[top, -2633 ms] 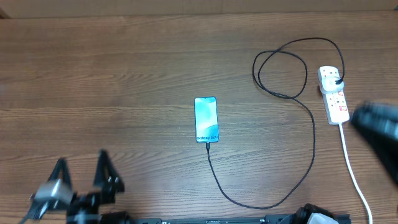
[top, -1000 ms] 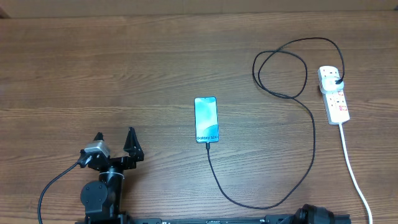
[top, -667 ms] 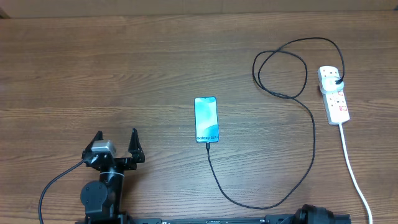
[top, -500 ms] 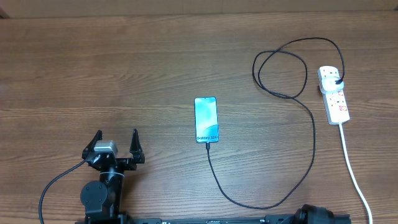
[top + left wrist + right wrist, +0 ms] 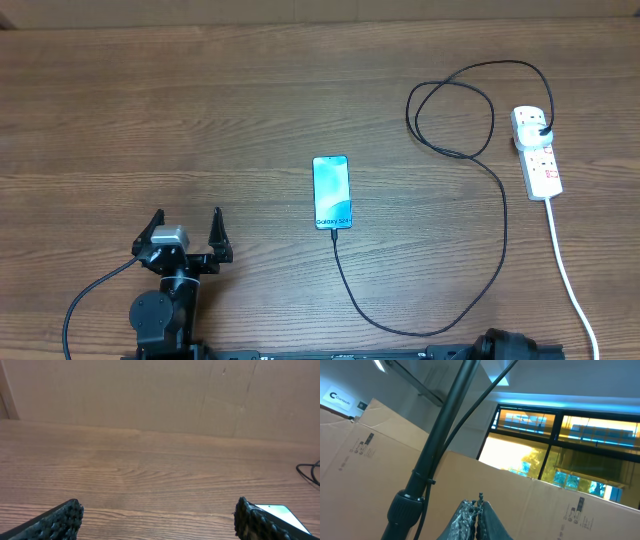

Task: Plug charger to phone and switch on socket

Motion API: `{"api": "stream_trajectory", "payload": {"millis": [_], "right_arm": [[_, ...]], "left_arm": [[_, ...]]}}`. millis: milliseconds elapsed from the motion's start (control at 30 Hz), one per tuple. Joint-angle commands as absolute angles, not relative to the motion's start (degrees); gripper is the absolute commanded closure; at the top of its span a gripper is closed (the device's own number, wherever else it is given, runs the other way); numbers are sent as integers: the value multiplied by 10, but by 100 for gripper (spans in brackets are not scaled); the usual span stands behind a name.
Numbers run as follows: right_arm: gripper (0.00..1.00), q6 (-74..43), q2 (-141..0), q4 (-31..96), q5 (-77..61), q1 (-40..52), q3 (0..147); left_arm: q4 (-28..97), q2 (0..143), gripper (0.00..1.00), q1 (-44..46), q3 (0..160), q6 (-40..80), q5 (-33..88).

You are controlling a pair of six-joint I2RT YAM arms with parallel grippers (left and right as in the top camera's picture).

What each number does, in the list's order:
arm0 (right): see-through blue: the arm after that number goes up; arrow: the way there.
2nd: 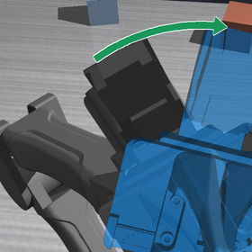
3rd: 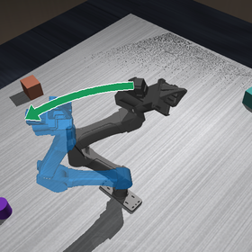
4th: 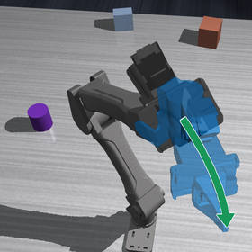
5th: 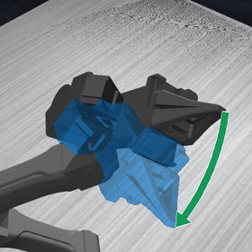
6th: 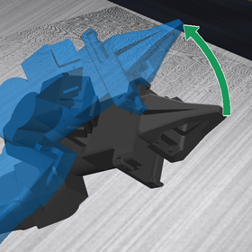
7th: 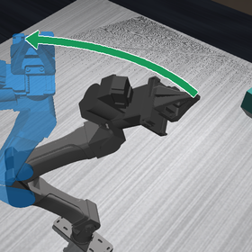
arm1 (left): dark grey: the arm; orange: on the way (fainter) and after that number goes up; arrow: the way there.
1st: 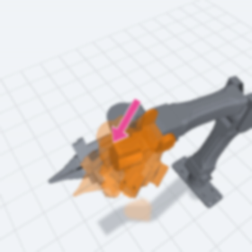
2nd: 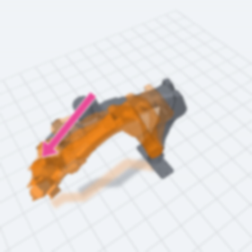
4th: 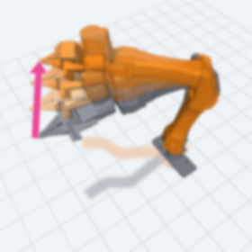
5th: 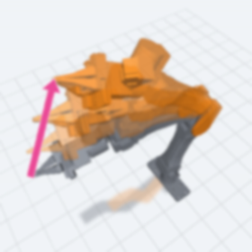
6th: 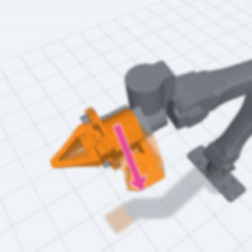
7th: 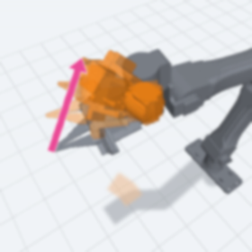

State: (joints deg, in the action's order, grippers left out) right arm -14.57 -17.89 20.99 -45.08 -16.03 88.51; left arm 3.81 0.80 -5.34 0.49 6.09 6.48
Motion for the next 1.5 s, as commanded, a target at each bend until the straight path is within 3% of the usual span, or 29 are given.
{"api": "stream_trajectory", "payload": {"millis": [0,367,633,700,833,867,900,1267,1467], "right_arm": [[94,-146,-170,206,-442,-157,884],[93,-147,-170,197,-442,-158,884],[85,-145,-170,180,-441,-158,883],[77,-133,-170,181,-431,-158,882],[47,-110,-170,200,-400,-158,860],[19,-110,-170,206,-390,-158,848],[0,-110,-170,209,-382,-158,838],[0,-110,-170,236,-289,-158,642],[0,-110,-170,187,-270,-158,470]], "left_arm": [[39,7,0,-56,3,79,74],[39,7,0,-56,3,49,73],[39,7,1,-56,3,47,70],[39,7,1,-56,3,47,70],[39,7,0,-56,3,47,70],[39,7,0,-56,3,47,70],[39,7,1,-56,3,47,70],[39,7,0,-56,3,47,70],[39,7,1,-56,3,47,70]]}}
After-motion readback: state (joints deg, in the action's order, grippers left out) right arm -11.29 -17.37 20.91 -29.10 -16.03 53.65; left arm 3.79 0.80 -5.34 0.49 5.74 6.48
